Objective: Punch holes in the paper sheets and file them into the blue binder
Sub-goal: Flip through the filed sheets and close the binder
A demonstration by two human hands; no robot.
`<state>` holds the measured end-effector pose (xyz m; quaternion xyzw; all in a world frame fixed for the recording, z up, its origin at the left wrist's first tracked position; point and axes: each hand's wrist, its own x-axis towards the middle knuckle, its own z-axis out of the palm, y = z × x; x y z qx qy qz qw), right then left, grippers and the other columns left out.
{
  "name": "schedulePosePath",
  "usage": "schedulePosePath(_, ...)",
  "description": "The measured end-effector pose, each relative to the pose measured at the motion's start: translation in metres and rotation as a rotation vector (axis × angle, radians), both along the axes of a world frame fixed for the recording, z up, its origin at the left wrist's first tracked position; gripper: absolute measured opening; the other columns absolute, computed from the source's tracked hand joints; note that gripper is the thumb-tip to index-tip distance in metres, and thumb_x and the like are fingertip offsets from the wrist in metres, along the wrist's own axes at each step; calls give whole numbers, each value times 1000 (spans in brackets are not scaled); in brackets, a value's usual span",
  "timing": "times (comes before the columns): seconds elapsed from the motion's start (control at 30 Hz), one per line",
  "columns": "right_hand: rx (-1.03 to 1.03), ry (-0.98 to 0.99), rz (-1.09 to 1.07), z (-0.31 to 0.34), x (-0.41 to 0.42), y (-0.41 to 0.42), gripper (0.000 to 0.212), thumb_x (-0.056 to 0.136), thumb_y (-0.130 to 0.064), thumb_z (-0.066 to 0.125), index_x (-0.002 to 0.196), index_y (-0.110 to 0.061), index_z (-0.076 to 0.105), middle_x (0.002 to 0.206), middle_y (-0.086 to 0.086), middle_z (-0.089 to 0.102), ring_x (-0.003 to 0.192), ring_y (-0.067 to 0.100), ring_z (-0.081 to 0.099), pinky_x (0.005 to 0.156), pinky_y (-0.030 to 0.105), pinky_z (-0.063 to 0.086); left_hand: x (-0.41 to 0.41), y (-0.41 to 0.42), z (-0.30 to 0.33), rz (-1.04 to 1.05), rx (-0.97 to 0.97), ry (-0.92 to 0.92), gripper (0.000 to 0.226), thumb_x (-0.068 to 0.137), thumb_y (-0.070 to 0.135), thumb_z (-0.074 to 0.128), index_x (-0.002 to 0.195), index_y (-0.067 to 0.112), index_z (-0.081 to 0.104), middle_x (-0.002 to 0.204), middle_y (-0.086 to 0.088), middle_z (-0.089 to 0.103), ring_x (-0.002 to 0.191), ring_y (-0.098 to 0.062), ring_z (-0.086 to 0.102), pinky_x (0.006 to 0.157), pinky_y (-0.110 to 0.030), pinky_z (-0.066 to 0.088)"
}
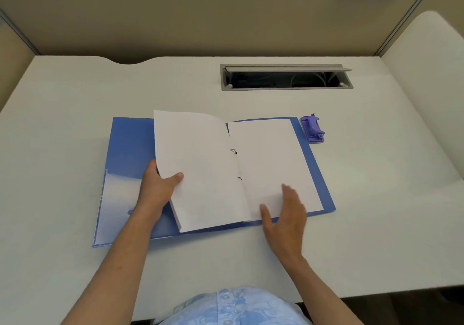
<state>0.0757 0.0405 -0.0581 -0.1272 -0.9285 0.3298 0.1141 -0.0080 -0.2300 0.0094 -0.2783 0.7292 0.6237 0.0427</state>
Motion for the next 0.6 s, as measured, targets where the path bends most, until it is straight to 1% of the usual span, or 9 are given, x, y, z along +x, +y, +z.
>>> schedulePosePath(0.07, 76, -171, -150, -7, -3, 13, 76, 94, -48, 57, 154, -13, 27, 159, 17, 30, 149, 31, 19, 119, 56, 15, -4, -8, 1, -12, -11, -12, 45, 85, 3, 70, 123, 15, 52, 119, -4, 63, 104, -24, 62, 88, -39, 51)
schedulePosePath(0.1, 91, -245, -196, -9, -5, 18, 79, 94, -50, 57, 155, -13, 22, 161, 19, 25, 151, 32, 14, 120, 55, 10, -7, -11, 1, -21, -19, -22, 47, 85, 2, 69, 127, 14, 51, 121, -4, 62, 105, -25, 61, 88, -38, 51)
schedulePosePath(0.17, 109, -322, -232, -10, -6, 21, 83, 94, -53, 53, 156, -13, 15, 162, 21, 18, 152, 33, 8, 120, 55, 5, -9, -15, 0, -46, -41, -35, 52, 86, 1, 66, 132, 16, 47, 122, -3, 60, 107, -25, 59, 90, -40, 50)
schedulePosePath(0.3, 153, -365, -219, -12, -7, 17, 82, 97, -53, 47, 157, -11, 10, 162, 24, 14, 152, 35, 4, 120, 54, 1, -9, -19, -2, -78, -87, -36, 56, 87, 1, 64, 135, 22, 44, 123, 0, 58, 110, -26, 58, 94, -45, 51)
schedulePosePath(0.4, 194, -370, -200, -14, -7, 17, 81, 98, -52, 46, 158, -12, 9, 161, 27, 15, 152, 38, 5, 121, 53, 3, -7, -20, -3, -67, -105, -19, 60, 88, 1, 63, 138, 26, 40, 124, 3, 57, 110, -25, 58, 91, -42, 51)
schedulePosePath(0.47, 201, -364, -187, -14, -9, 18, 81, 98, -52, 46, 158, -13, 9, 161, 27, 16, 151, 38, 6, 121, 52, 4, -6, -19, -4, -74, -96, 8, 67, 88, 0, 61, 140, 34, 37, 127, 7, 56, 111, -22, 58, 90, -41, 51)
schedulePosePath(0.53, 199, -360, -179, -14, -10, 18, 81, 98, -51, 47, 158, -12, 9, 160, 28, 17, 151, 39, 7, 122, 51, 4, -4, -18, -2, -96, -95, 27, 79, 88, -1, 60, 144, 45, 28, 133, 14, 51, 114, -19, 56, 93, -43, 51)
schedulePosePath(0.6, 214, -361, -175, -14, -10, 19, 81, 98, -51, 47, 157, -11, 10, 160, 29, 18, 151, 39, 8, 123, 51, 5, -2, -17, 0, -128, -111, 31, 90, 88, -1, 59, 147, 51, 15, 140, 21, 43, 119, -16, 53, 98, -44, 49)
